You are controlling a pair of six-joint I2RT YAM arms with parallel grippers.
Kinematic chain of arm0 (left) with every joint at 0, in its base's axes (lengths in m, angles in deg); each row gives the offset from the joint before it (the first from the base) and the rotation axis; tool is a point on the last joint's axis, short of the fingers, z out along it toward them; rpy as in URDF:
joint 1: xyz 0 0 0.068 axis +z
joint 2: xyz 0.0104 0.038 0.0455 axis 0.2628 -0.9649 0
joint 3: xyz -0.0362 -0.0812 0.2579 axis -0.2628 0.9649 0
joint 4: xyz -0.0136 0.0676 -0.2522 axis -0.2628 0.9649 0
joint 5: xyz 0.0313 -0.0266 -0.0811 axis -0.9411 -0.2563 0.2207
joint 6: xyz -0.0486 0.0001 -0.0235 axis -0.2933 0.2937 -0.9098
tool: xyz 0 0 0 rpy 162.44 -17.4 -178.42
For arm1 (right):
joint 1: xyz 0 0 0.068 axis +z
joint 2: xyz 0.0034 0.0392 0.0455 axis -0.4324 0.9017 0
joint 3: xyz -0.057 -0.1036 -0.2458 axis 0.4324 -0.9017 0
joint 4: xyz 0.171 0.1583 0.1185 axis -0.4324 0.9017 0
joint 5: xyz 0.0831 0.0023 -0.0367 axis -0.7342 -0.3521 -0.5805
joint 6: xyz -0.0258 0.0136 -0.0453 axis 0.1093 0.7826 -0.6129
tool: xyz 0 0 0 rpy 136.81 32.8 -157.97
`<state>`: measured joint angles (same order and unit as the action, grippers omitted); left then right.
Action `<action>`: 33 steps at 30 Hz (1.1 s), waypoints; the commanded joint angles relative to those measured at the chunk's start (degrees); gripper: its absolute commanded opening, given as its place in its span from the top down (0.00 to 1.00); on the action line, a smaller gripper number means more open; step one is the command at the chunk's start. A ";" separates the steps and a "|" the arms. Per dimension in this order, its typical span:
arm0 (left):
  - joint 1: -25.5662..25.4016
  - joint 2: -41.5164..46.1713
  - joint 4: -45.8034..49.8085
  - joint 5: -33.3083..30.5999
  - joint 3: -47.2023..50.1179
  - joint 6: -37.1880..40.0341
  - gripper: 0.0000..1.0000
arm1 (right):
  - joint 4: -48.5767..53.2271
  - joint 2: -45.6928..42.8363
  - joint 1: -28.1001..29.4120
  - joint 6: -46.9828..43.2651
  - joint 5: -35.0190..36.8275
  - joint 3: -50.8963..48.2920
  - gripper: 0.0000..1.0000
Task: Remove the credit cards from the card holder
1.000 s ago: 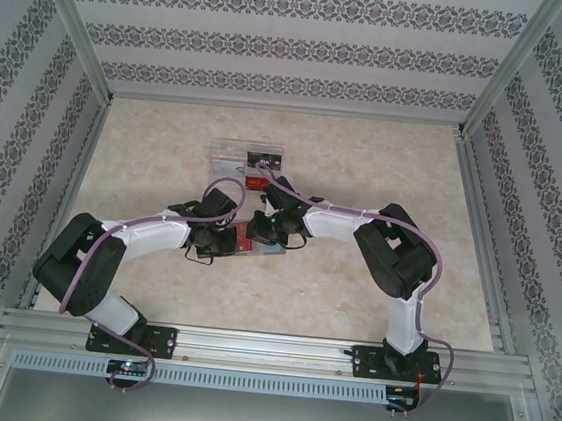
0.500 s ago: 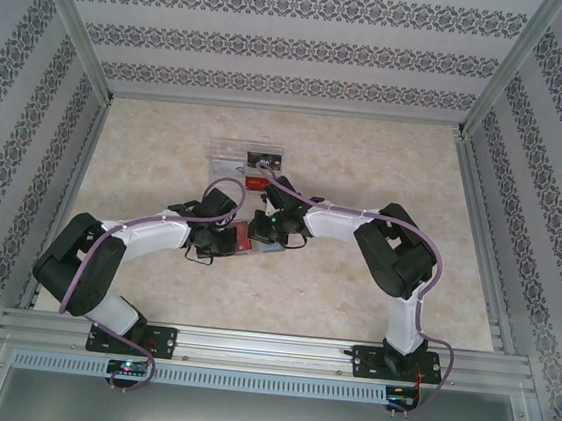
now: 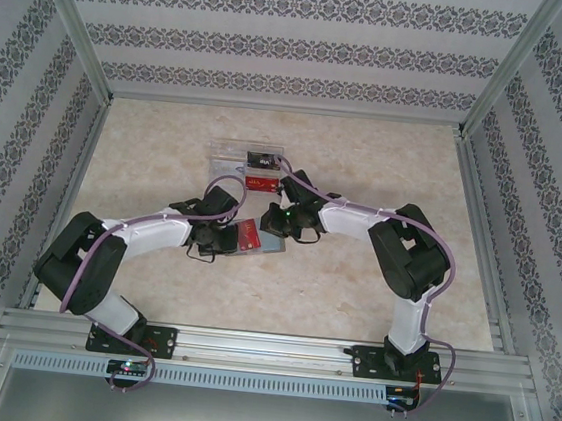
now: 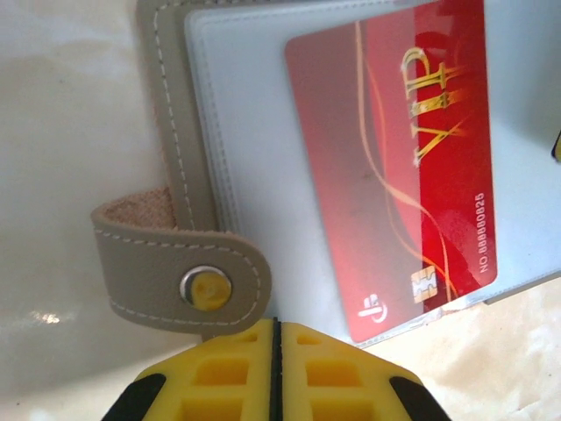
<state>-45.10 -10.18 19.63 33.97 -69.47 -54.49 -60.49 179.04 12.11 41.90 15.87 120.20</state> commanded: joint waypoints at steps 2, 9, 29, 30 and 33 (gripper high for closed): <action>0.65 -1.26 1.32 -0.87 -2.07 0.61 0.97 | -0.41 1.35 0.49 -1.94 -2.80 2.19 0.82; 0.67 -2.15 1.59 -0.78 -2.76 0.83 0.98 | 0.66 4.59 0.74 -2.85 -3.69 4.29 0.77; 0.68 -2.27 1.65 -0.62 -2.73 0.97 0.99 | 0.12 4.12 1.10 -3.37 -4.42 3.32 1.00; 0.64 -2.13 1.68 -0.69 -2.64 1.00 0.99 | 0.39 3.70 0.77 -3.54 -3.94 2.71 1.00; 0.68 -1.77 1.69 -0.65 -2.18 0.95 0.99 | 0.49 2.08 -0.66 -3.98 -3.12 1.04 1.00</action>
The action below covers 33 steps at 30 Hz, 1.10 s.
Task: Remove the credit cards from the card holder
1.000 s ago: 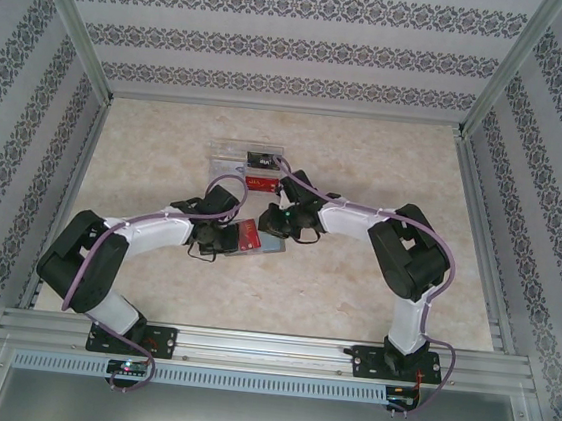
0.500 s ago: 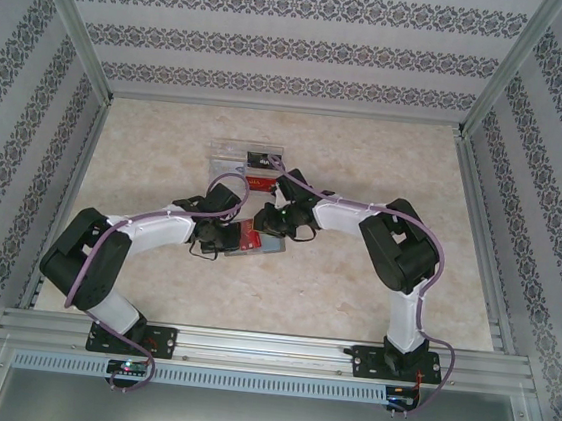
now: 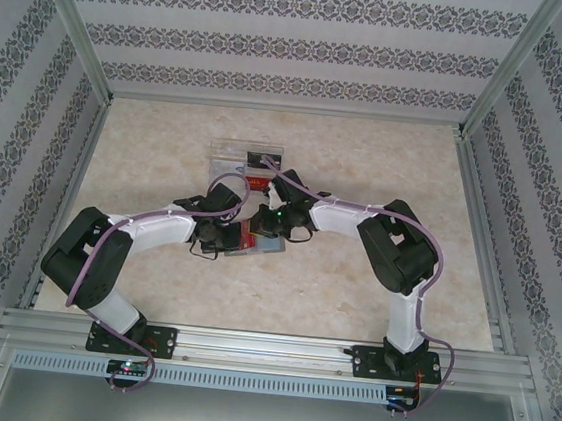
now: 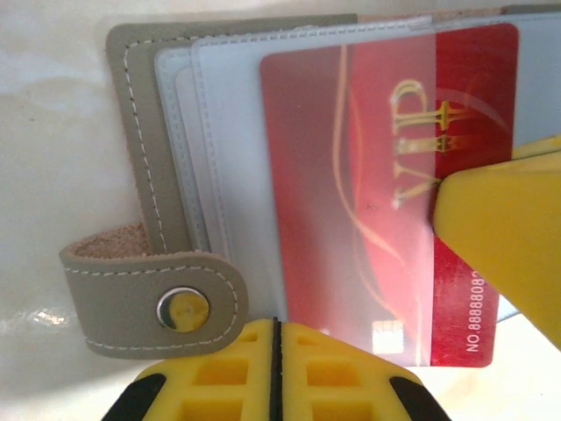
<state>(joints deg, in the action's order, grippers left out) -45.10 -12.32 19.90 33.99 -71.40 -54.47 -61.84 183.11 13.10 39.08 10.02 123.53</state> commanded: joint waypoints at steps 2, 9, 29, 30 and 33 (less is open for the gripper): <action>0.66 0.45 1.33 -0.67 -0.09 0.91 0.99 | 2.08 -3.18 -2.64 -1.49 3.35 -3.51 1.00; 0.64 0.81 1.24 -0.61 0.25 0.90 0.99 | 2.00 -7.85 -6.36 -3.03 3.94 -7.36 1.00; 3.76 13.67 10.49 -5.66 -10.03 2.29 0.30 | 2.26 -18.39 -8.56 -9.60 2.86 -3.39 1.00; 4.41 14.72 10.35 -5.10 -10.30 2.39 0.30 | 2.13 -18.56 -8.55 -10.16 2.11 -2.85 1.00; 6.24 16.53 8.18 -0.40 -10.66 2.02 0.36 | 0.77 -19.10 -8.65 -10.34 0.20 -1.83 1.00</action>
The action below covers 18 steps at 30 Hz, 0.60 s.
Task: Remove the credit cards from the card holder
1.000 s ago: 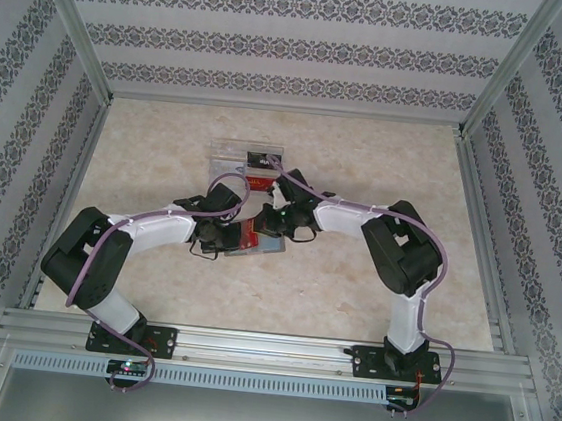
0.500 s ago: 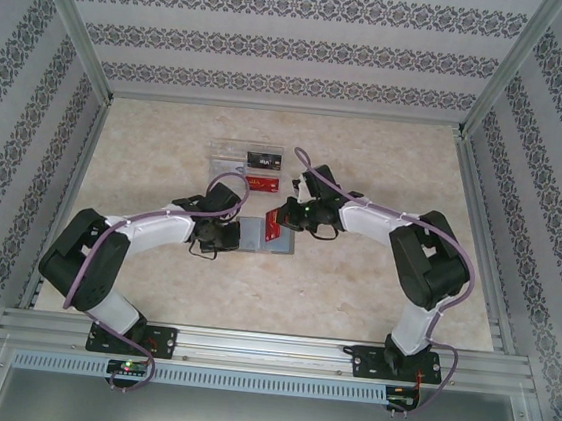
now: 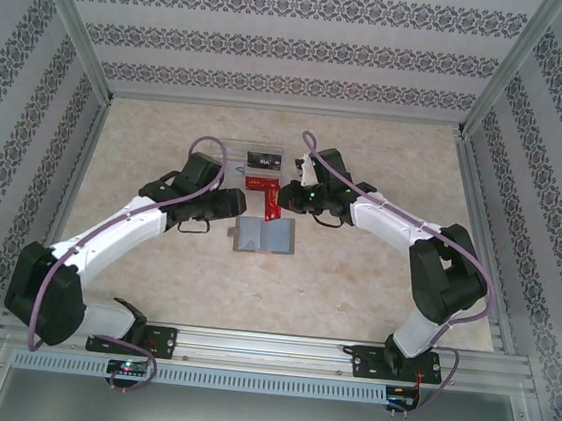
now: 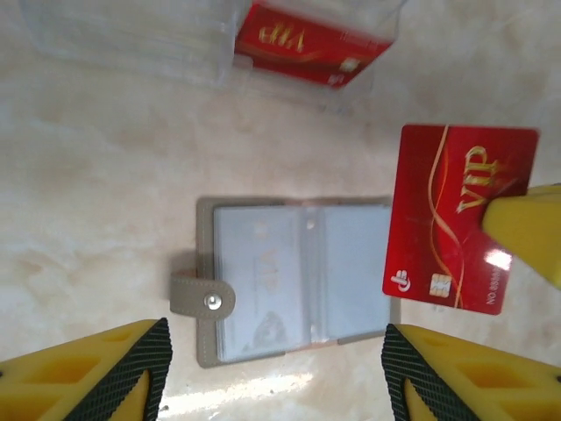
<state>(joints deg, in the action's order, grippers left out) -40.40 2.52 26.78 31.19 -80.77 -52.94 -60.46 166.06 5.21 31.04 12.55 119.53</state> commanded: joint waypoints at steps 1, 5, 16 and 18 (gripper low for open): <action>2.03 1.83 0.84 3.96 -1.53 -0.07 0.36 | -0.67 -2.11 -0.77 -2.22 -2.45 2.66 1.00; 3.40 2.16 -0.42 5.86 -1.65 -1.37 0.38 | 0.52 -2.23 -0.78 -4.60 -0.72 4.73 1.00; 4.95 5.87 3.03 2.16 -2.27 0.68 0.00 | 10.40 -0.97 4.39 -39.40 9.64 14.23 1.00; 5.42 6.90 4.53 0.62 -2.90 1.59 0.00 | 12.74 0.91 5.13 -44.28 11.32 17.26 1.00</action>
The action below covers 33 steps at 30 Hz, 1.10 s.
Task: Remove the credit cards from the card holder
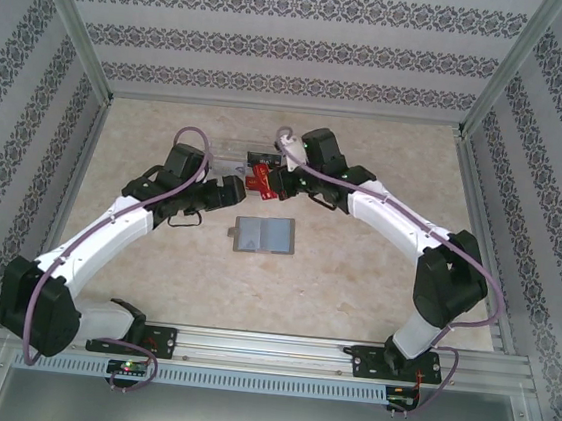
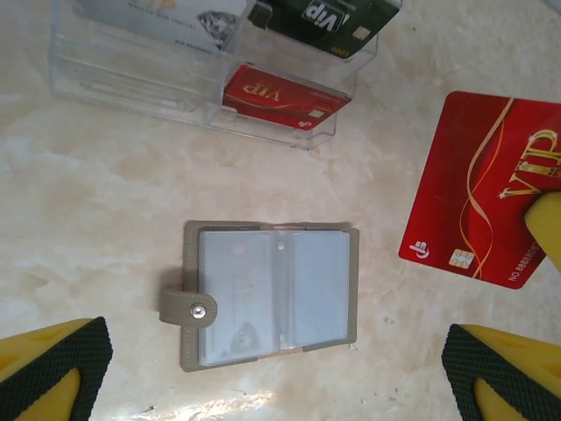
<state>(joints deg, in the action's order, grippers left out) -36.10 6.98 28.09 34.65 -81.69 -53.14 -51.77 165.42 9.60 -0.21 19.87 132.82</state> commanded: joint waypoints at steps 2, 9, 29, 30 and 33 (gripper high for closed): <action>1.82 3.40 4.89 -4.09 -2.79 2.86 0.00 | 6.92 3.92 1.95 -19.63 7.48 7.60 1.00; 5.07 6.61 8.77 -5.59 -3.87 5.13 0.00 | 6.55 11.36 7.13 -44.22 24.52 12.47 1.00; 8.36 7.99 11.80 -4.42 -3.10 6.27 0.00 | 7.98 23.83 7.75 -58.37 28.33 18.80 1.00; 8.42 7.92 11.76 -4.39 -3.09 6.26 0.00 | 7.95 24.32 7.57 -58.20 28.64 19.21 1.00; 8.47 7.70 11.72 -4.04 -3.10 6.21 0.00 | 8.25 25.77 7.13 -58.40 28.74 20.21 1.00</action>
<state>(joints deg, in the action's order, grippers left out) -28.60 14.12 38.12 30.10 -84.29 -48.41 -43.70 189.64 17.25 -57.39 47.26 150.98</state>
